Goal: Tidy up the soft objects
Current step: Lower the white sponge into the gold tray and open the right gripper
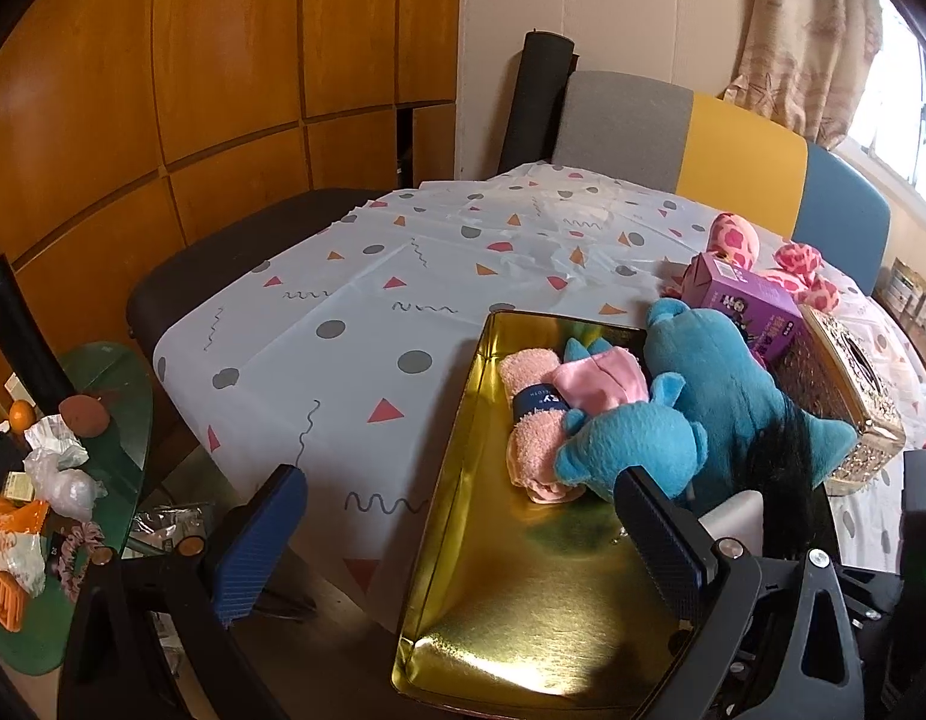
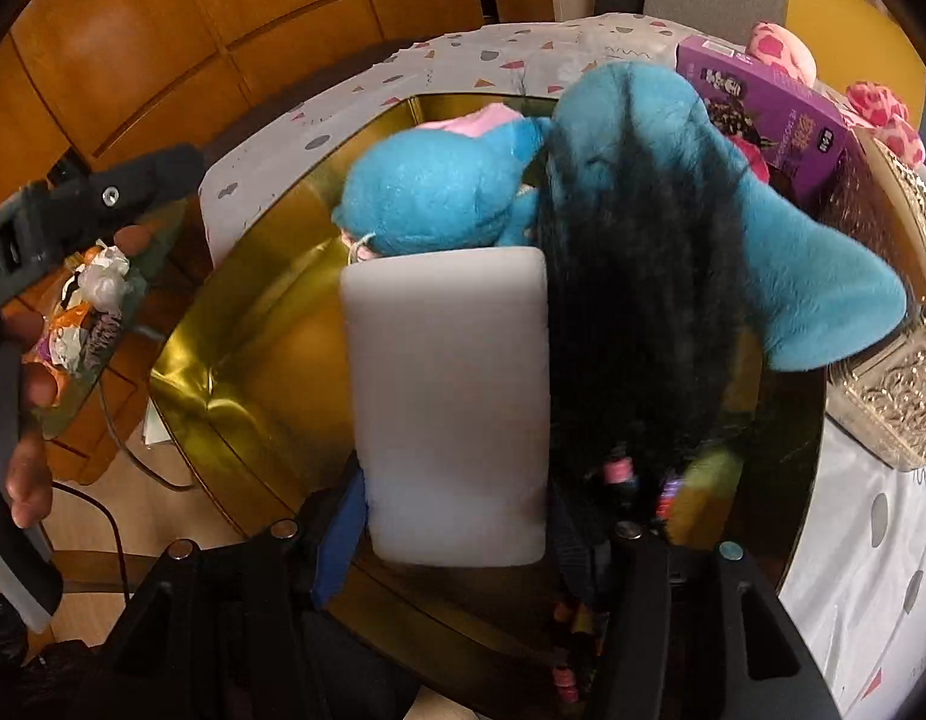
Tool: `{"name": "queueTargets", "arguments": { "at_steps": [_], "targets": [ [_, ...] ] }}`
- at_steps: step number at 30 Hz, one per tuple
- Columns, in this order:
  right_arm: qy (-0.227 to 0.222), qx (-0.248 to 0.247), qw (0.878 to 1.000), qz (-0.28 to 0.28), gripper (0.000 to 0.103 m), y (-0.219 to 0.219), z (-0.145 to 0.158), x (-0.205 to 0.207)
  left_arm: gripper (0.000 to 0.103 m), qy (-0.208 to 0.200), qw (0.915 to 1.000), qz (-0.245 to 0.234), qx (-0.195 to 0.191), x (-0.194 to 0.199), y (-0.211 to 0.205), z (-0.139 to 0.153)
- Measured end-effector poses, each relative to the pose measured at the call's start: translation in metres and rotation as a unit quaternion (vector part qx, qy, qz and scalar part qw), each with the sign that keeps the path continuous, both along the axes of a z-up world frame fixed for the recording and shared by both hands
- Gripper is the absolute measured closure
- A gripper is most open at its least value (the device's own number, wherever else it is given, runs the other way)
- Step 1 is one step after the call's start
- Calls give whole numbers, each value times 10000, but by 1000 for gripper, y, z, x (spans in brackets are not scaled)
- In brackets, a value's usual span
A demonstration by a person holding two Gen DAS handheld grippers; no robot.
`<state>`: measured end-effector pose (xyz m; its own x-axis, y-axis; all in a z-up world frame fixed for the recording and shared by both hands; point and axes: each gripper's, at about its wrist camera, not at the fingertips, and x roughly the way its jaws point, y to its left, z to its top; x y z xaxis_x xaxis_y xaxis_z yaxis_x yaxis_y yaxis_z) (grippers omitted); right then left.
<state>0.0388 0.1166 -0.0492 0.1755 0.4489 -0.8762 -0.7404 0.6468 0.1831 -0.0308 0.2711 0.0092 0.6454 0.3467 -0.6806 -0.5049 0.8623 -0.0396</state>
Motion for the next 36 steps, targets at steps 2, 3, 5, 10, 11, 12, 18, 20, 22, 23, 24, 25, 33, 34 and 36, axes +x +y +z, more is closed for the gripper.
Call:
{"name": "queueTargets", "arguments": {
  "at_steps": [2,3,5,10,11,12,18,20,22,23,24,25,33,34,36],
  "targets": [
    [13,-14,10000,0,44,-4,-2,1,0,26,10000,-19,-13,1,-1,-1],
    [17,-11,10000,-8,44,-5,-1,1,0,35,10000,-27,-24,1,-1,-2],
    [39,53,10000,-57,41,-8,1,1,0,54,10000,-42,-38,2,-2,-2],
    [-24,332,9992,-214,38,-20,13,2,0,68,10000,-69,-17,1,-5,-2],
    [-41,387,9990,-235,38,-22,16,2,0,71,9999,-75,-18,1,-5,-2],
    [-71,445,9987,-259,38,-25,19,2,0,74,9999,-82,-19,1,-5,-2],
    [-170,363,9990,-177,28,-24,22,2,0,91,9999,-138,0,1,-10,-1],
    [-198,426,9987,-200,28,-21,24,0,0,70,9999,-149,31,0,-11,1],
    [-164,575,9979,-261,28,-26,30,1,0,56,9998,-160,48,-1,-11,2],
    [-190,652,9973,-289,28,-29,34,1,0,52,9998,-169,56,-1,-12,3],
    [-224,729,9966,-317,28,-33,39,1,0,49,9998,-175,72,-1,-13,3],
    [-259,813,9957,-353,28,-37,44,2,0,44,9998,-183,77,-1,-13,4],
    [-482,1158,9876,-946,28,-84,72,16,0,38,9993,-349,101,2,-23,6],
    [-520,1134,9866,-1053,28,-92,73,19,0,37,9992,-385,103,3,-25,7],
    [-549,1086,9851,-1216,28,-103,72,25,0,35,9988,-460,131,5,-30,9]
  ]
}}
